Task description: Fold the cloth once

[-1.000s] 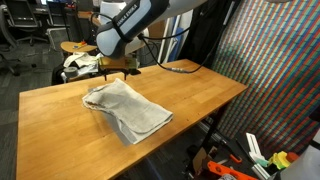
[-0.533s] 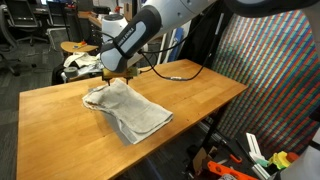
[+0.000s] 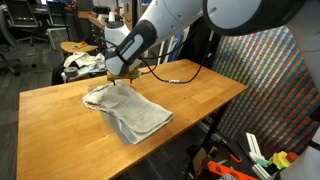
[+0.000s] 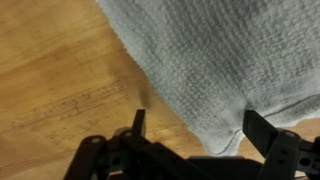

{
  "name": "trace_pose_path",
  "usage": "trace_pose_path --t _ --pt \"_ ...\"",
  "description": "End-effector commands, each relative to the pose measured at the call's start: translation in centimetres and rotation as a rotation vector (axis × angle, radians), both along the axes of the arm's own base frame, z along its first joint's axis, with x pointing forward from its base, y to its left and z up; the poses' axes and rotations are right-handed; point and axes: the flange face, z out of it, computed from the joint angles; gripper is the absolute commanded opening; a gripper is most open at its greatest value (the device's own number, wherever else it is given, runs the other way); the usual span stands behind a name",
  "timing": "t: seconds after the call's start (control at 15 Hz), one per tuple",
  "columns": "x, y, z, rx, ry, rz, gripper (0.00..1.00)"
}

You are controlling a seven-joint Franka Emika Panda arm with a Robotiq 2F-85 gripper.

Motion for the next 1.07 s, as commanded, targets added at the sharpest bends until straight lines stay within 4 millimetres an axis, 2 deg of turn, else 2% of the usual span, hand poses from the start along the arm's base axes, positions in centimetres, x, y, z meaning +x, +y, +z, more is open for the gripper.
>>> trace_pose_path --t 0.0,0.27,0.8,1.0 --pt "1.6 -0.9 -0.4 -0.044 -0.043 -0.03 1.0" --pt "2.5 -2.4 -1.1 -0.056 -0.057 -0.074 1.0" --pt "5.0 -5.2 -0.6 -0.06 -0.125 -0.196 1.0" --pt "4.4 -6.0 0.2 -0.062 -0.07 -0.188 1.0"
